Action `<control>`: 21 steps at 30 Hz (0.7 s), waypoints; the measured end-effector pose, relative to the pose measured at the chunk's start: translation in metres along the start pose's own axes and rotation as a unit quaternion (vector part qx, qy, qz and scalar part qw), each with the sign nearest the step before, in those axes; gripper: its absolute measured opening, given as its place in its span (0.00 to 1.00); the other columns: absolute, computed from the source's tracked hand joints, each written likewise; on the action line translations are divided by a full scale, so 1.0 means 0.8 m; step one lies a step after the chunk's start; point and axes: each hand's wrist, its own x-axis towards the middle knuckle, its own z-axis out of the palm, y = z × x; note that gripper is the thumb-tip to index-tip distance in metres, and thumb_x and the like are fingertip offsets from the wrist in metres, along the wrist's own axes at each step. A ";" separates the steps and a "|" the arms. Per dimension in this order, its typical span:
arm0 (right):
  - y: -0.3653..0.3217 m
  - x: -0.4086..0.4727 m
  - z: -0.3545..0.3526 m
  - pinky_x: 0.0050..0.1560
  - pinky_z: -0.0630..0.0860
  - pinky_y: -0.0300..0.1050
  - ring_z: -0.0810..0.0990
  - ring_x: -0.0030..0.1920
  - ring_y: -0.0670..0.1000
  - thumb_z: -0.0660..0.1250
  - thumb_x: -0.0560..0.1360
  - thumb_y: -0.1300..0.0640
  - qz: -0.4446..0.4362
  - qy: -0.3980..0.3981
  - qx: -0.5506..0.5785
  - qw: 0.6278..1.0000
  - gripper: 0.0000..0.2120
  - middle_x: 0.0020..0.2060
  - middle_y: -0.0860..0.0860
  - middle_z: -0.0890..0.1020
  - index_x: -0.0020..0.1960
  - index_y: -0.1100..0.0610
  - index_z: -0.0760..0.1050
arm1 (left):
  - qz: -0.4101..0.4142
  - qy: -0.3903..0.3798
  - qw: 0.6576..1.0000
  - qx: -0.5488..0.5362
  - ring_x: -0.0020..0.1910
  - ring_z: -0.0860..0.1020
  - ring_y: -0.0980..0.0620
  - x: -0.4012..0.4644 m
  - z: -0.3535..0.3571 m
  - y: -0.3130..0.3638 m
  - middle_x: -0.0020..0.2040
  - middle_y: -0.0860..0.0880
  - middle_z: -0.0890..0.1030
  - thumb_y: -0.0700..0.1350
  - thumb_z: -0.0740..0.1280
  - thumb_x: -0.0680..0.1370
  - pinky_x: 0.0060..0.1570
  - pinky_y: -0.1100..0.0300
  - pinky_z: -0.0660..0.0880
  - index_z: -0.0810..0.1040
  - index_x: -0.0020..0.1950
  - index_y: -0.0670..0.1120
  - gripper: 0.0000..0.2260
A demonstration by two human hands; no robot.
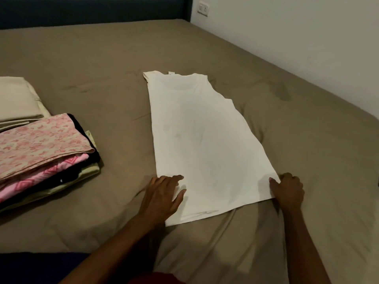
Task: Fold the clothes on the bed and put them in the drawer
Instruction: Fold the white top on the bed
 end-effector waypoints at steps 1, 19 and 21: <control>-0.001 0.006 -0.005 0.57 0.74 0.57 0.78 0.58 0.67 0.75 0.75 0.52 0.023 -0.030 0.026 0.999 0.21 0.55 0.63 0.80 0.61 0.65 0.77 | -0.009 -0.001 1.000 -0.014 0.45 0.80 0.53 0.005 0.005 0.013 0.45 0.57 0.82 0.54 0.68 0.79 0.49 0.54 0.74 0.80 0.61 0.49 0.13; 0.035 0.046 -0.016 0.34 0.78 0.55 0.78 0.32 0.57 0.81 0.66 0.58 0.100 -0.112 0.215 0.965 0.18 0.35 0.58 0.80 0.38 0.65 0.73 | -0.384 -0.242 0.725 -0.517 0.43 0.86 0.38 0.151 0.121 0.181 0.45 0.36 0.86 0.40 0.74 0.76 0.46 0.48 0.85 0.82 0.53 0.37 0.09; 0.026 0.039 -0.024 0.26 0.72 0.45 0.75 0.29 0.55 0.80 0.67 0.65 0.078 -0.138 0.312 0.937 0.14 0.32 0.60 0.79 0.41 0.70 0.76 | -0.389 -0.255 0.709 -0.531 0.44 0.86 0.38 0.152 0.130 0.188 0.45 0.36 0.86 0.43 0.76 0.76 0.47 0.47 0.85 0.81 0.55 0.36 0.13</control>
